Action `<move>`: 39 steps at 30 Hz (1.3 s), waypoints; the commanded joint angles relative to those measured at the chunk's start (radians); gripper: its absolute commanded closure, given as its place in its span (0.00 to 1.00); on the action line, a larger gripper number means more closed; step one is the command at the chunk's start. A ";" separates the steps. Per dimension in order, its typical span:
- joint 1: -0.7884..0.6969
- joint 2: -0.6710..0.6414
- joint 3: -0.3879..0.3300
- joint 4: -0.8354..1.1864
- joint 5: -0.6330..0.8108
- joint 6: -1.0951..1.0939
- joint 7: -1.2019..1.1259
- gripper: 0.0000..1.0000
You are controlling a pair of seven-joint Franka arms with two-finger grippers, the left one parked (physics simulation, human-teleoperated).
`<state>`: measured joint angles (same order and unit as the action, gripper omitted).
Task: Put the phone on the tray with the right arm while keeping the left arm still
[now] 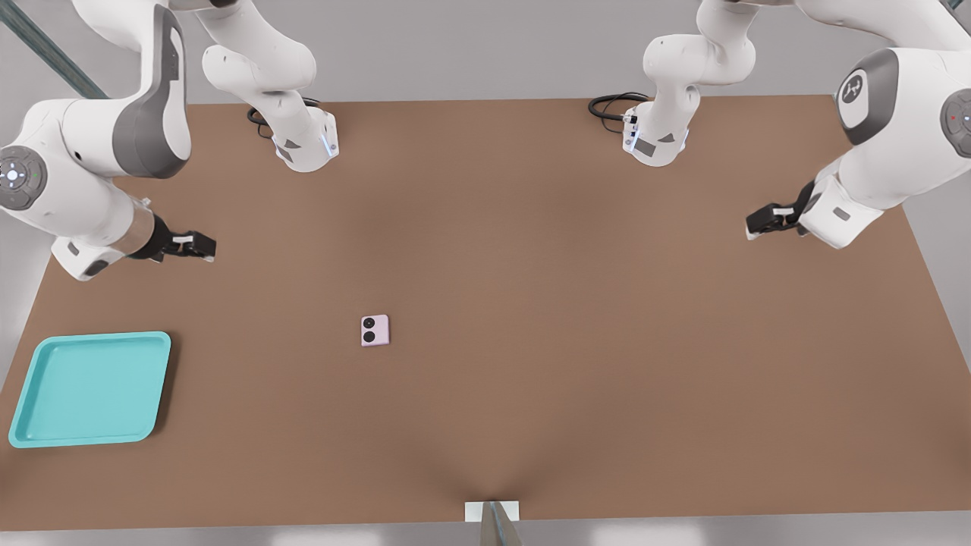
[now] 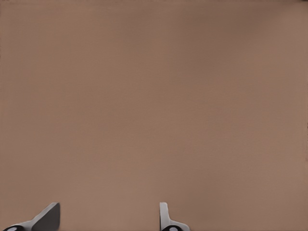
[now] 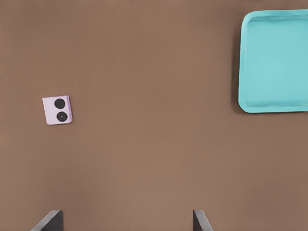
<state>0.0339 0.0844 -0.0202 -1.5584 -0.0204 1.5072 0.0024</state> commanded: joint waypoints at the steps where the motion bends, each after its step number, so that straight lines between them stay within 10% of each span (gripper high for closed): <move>1: 0.009 -0.002 0.000 0.000 -0.001 0.122 -0.022 0.00; 18: 0.363 0.457 0.002 0.011 0.008 0.585 0.470 0.00; 39: 0.354 0.604 0.032 -0.201 0.063 0.786 0.493 0.00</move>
<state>0.3880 0.6853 0.0123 -1.7572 0.0327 2.2571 0.3862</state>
